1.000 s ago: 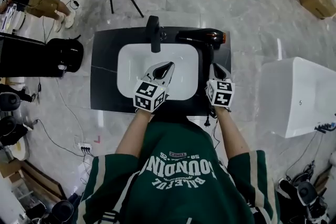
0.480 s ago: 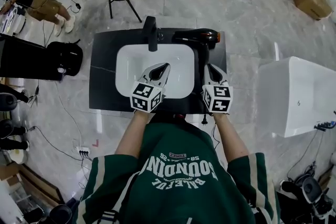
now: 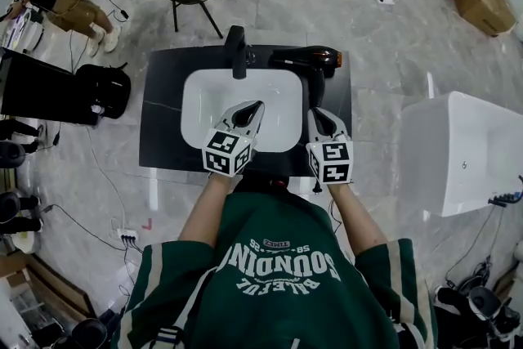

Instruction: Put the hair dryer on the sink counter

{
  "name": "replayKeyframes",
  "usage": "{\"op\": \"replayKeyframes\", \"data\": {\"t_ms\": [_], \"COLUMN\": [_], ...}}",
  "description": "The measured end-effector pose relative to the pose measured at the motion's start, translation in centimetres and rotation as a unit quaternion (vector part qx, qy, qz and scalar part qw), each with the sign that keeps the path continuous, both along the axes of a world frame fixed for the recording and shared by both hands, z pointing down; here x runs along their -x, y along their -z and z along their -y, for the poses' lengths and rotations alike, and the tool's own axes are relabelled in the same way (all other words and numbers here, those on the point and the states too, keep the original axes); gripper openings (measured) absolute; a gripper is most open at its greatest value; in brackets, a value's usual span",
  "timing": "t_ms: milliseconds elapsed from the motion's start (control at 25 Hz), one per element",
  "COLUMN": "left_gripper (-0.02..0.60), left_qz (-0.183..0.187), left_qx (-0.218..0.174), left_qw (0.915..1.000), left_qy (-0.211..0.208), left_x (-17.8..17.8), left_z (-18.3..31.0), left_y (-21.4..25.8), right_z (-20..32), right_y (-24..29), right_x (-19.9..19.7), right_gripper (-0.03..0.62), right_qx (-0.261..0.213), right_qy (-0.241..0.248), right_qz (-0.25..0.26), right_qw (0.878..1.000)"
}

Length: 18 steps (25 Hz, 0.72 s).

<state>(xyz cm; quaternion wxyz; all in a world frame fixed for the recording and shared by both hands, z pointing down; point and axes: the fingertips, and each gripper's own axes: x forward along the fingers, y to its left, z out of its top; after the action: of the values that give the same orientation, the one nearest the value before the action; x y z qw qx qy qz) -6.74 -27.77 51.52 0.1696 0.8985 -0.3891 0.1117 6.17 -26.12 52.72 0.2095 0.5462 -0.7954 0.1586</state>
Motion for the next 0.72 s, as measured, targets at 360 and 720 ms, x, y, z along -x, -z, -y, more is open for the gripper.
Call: {"op": "replayKeyframes", "data": {"t_ms": [360,720], "left_gripper": [0.012,0.012], "left_qz": [0.000,0.000], "left_qx": [0.000,0.003], "left_qw": [1.0000,1.0000], "left_qy": [0.004,0.005], "left_x": [0.54,0.41], "left_z": [-0.78,-1.11], "left_y": [0.05,-0.50], "right_z": [-0.46,-0.64], "right_y": [0.87,0.58], "right_x": [1.14,1.13], "right_gripper": [0.043,0.043], "right_qx": [-0.010,-0.016], "right_qy": [0.018,0.022], "right_qz": [-0.003,-0.013], "right_qw": [1.000,1.000]}}
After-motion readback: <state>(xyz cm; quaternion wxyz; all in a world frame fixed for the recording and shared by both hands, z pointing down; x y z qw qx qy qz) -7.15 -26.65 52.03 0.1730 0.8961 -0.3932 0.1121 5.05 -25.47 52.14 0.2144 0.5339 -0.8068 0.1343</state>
